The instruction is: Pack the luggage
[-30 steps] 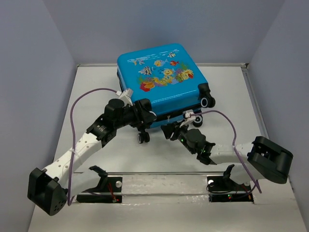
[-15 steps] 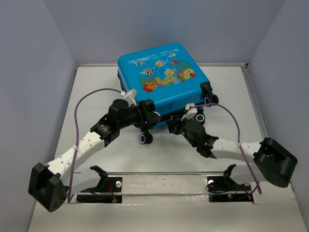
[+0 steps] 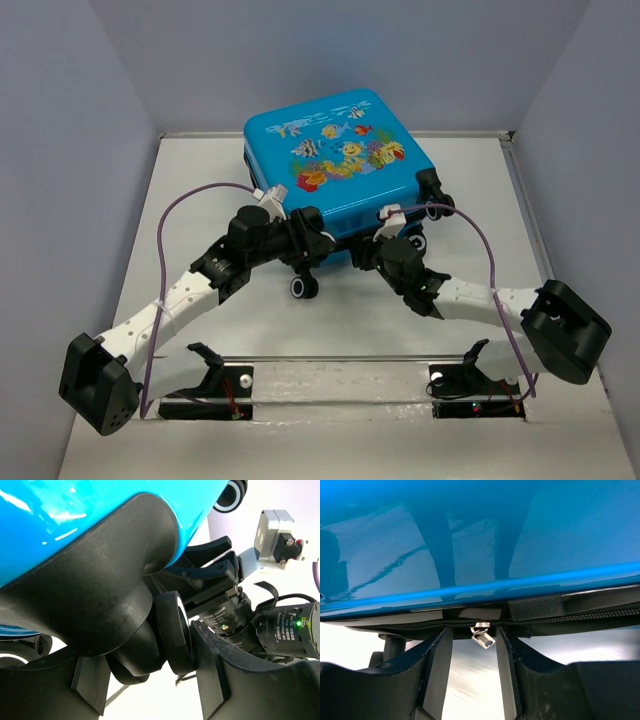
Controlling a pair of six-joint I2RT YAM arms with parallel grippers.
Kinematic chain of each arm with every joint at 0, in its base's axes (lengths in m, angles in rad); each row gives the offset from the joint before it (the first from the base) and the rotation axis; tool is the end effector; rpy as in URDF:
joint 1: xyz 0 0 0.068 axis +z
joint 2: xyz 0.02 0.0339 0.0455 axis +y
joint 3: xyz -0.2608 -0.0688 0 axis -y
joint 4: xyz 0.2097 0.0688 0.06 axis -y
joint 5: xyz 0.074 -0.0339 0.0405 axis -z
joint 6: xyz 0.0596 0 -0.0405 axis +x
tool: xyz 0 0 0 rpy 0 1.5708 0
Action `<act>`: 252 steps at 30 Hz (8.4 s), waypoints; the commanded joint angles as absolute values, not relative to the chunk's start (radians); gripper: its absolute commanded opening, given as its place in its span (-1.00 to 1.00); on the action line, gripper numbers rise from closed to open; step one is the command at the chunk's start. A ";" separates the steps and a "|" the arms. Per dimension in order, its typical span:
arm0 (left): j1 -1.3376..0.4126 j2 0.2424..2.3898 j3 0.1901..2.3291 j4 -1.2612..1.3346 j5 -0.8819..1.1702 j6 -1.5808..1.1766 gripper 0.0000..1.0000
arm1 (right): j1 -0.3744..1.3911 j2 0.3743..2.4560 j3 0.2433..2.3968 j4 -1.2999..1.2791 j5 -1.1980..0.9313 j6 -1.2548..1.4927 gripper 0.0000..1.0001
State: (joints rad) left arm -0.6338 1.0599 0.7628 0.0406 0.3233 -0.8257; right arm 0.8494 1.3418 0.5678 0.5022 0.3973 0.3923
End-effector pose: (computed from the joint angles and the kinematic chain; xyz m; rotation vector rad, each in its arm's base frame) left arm 0.1796 -0.1555 0.3039 0.0592 2.0252 -1.2783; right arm 0.2002 0.1927 0.2292 -0.1421 1.8455 0.5087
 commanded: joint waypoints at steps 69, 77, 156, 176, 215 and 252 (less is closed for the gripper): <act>-0.755 1.068 0.848 0.486 0.307 -0.745 -0.50 | 1.336 1.220 0.440 0.481 0.557 0.651 0.93; -0.755 1.065 0.824 0.531 0.319 -0.782 0.06 | 1.203 1.045 0.560 0.373 0.608 0.454 1.00; -0.753 0.983 0.670 0.624 0.278 -0.877 0.94 | 0.976 1.469 0.557 1.527 0.555 0.403 0.02; -0.753 0.663 0.408 0.261 -0.101 -0.746 0.17 | 0.976 1.393 0.707 0.950 0.506 0.210 -0.77; -0.759 1.184 0.532 0.650 -0.328 -0.454 -0.38 | 0.985 1.348 0.729 0.831 0.410 0.152 -0.86; -0.781 1.128 0.472 0.571 -0.615 -0.508 -0.88 | 1.054 1.144 0.558 0.799 0.469 0.143 -0.86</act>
State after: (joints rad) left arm -0.8227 1.1942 0.4828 0.5510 -0.4595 -0.5365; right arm 1.0416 1.2106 0.5793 0.7261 0.4587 0.1417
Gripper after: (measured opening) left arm 0.079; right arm 0.126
